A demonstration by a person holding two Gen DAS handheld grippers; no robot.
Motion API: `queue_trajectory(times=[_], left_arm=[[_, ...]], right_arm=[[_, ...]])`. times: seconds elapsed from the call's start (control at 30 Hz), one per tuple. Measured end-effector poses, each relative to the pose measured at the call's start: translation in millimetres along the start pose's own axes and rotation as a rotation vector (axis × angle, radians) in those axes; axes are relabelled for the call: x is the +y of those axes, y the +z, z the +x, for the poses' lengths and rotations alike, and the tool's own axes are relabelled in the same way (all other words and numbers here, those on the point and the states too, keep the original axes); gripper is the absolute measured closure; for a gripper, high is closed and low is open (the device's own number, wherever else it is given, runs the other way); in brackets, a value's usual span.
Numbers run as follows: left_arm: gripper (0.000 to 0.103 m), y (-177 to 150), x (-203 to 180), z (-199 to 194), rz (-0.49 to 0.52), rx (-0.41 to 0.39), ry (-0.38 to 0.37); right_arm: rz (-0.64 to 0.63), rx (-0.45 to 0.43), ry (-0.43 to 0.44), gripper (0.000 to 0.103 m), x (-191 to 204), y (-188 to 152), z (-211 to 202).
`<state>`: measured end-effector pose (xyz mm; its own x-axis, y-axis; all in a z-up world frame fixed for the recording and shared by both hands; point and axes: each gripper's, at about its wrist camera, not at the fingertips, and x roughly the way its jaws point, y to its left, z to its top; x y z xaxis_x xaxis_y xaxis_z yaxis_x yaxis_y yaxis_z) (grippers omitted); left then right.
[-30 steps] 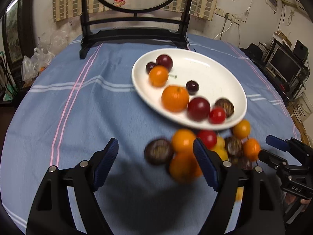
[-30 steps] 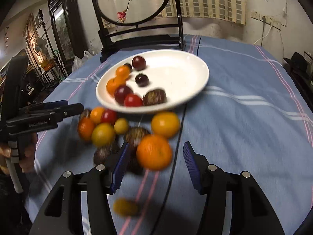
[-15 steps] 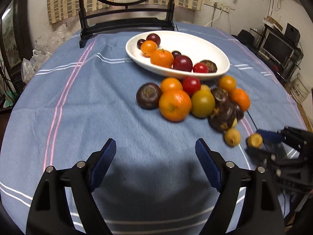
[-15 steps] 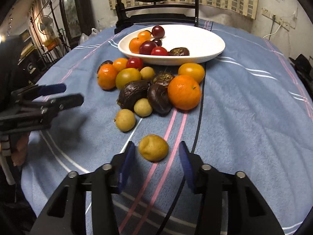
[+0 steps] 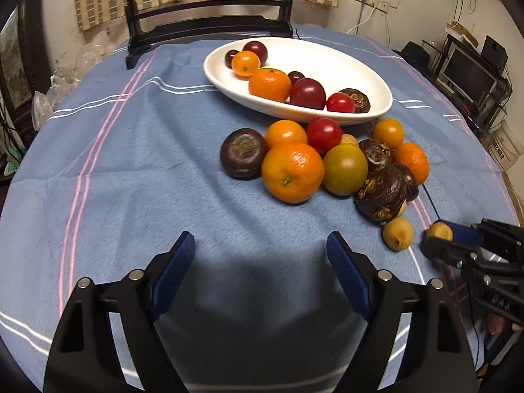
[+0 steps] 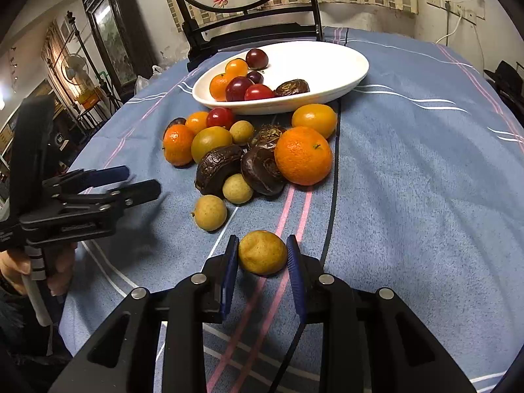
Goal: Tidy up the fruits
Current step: 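Hold the yellow fruit in the right tool while the left tool grasps a mandarin, then carry the yellow fruit and mandarin over the plate and open both tools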
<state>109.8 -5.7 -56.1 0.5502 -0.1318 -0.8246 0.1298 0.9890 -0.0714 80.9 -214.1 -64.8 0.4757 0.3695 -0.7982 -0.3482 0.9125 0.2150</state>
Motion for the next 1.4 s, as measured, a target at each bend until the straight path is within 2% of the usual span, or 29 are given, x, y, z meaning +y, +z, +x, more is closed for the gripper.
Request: queue_trajectory(times=[0.07, 0.43, 0.53, 0.67, 0.73, 0.87, 0.93, 1.1, 1.2, 1.23, 1.3, 1.37, 1.4], left_arm=[[0.040, 5, -3, 7, 0.000, 0.024, -0.014], [0.049, 32, -25, 30, 0.085, 0.030, 0.046], [0.061, 36, -27, 31, 0.099, 0.021, 0.033], [0.062, 34, -26, 28, 0.107, 0.026, 0.019], [0.062, 32, -26, 18, 0.106, 0.022, -0.018], [0.062, 34, -27, -15, 0.132, -0.047, -0.063], [0.062, 42, -27, -32, 0.132, -0.090, -0.082], [0.062, 72, -26, -53, 0.113, -0.160, -0.085], [0.062, 97, -24, -51, 0.080, -0.197, -0.094], [0.062, 105, -21, -44, 0.067, -0.197, -0.084], [0.062, 117, -15, -27, 0.036, -0.183, -0.032], [0.062, 125, -7, -4, -0.001, -0.143, -0.001], [0.062, 128, -2, 9, -0.024, -0.113, -0.004]], right_arm=[[0.003, -0.001, 0.005, 0.073, 0, 0, 0], [0.042, -0.008, 0.051, 0.073, -10, -1, -2], [0.042, -0.007, 0.052, 0.073, -10, -1, -2], [0.037, -0.008, 0.049, 0.073, -9, -1, -2], [0.021, -0.015, 0.039, 0.073, -7, -1, -4], [-0.014, -0.049, 0.025, 0.074, -2, 8, -14], [-0.034, -0.081, 0.005, 0.074, 1, 19, -22], [-0.090, -0.247, -0.057, 0.073, 14, 69, -49], [-0.157, -0.322, -0.173, 0.072, 27, 103, -40], [-0.154, -0.319, -0.173, 0.072, 28, 112, -30], [-0.114, -0.268, -0.120, 0.078, 22, 130, -4], [-0.095, -0.227, -0.124, 0.086, 19, 137, 18], [-0.087, -0.208, -0.135, 0.087, 17, 140, 30]])
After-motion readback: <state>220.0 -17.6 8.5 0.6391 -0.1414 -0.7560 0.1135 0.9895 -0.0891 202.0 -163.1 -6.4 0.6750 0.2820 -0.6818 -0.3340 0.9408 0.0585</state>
